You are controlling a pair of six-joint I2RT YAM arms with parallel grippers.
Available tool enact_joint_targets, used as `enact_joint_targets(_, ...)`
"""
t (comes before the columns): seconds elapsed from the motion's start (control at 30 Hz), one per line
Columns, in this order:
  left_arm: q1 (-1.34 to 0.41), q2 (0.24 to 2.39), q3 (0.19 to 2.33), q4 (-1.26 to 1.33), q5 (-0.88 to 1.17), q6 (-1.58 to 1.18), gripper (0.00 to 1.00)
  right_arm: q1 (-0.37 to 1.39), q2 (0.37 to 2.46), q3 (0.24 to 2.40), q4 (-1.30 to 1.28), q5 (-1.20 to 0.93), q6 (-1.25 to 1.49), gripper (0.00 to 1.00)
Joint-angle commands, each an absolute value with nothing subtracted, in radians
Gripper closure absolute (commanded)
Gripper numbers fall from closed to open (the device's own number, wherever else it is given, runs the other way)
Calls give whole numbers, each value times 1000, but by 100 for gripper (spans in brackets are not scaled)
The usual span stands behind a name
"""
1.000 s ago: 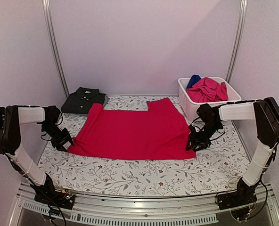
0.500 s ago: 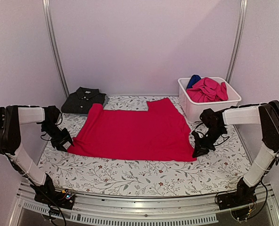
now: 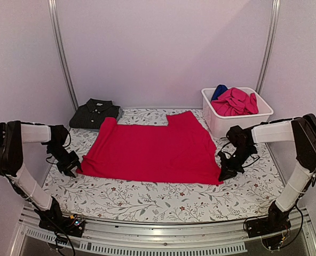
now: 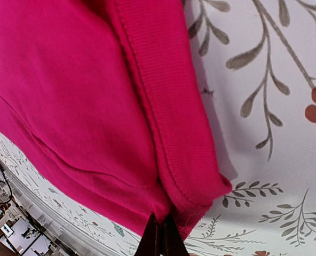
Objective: Fold and stack the mixed laundry pile
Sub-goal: Move the 1/3-folded T-shirt to the center of the board.
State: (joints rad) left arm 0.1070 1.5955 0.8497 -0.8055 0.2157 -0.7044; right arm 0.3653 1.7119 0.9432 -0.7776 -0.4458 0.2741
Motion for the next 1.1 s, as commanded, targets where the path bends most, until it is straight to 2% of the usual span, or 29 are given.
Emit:
enact_joint_targets(0.0,122,1606,845,-793,190,-735,60,364,1733,964,-768,-424,274,100)
enact_joint_targets(0.1,124,1614,854,-777,176,-739,66,365,1738,966,-771,-416,269,100)
enact_joint_targets(0.27,141,1622,848,-798,184,-754,97,364,1740,957,-790,-413,255,100)
enact_joint_targets(0.3,144,1610,841,-808,188,-761,100,364,1735,954,-794,-413,255,100)
enact_joint_targets(0.7,145,1349,743,-1010,169,-857,100,366,1600,836,-878,-461,301,100)
enact_joint_targets(1.07,129,1280,658,-1080,224,-866,100,459,1438,767,-972,-552,399,100)
